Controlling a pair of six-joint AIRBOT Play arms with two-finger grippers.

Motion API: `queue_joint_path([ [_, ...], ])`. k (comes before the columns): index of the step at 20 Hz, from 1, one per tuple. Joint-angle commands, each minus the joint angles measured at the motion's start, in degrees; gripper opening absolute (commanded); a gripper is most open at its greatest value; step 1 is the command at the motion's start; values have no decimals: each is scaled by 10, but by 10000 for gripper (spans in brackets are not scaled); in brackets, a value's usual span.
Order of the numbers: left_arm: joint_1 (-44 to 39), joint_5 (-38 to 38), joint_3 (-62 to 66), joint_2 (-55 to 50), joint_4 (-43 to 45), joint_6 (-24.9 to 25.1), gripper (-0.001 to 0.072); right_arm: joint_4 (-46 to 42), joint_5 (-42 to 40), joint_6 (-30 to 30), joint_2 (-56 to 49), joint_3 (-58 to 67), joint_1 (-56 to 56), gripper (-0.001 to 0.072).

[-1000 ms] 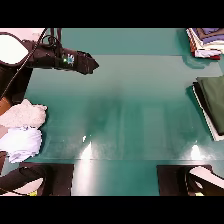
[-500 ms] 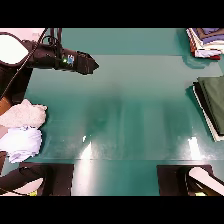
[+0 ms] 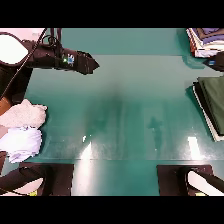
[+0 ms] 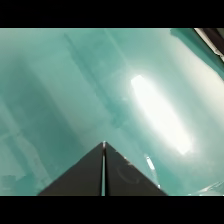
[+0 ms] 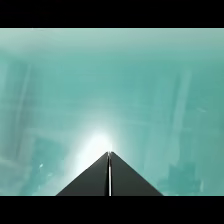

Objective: Fold the shirts.

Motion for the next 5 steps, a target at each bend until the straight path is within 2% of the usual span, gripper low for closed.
queue_joint_path([
  [1,0,0,0,0,0,0,23,2,-15,-16,0,3,70,16],
  [5,0,0,0,0,0,0,23,2,-14,-16,-1,3,73,16],
])
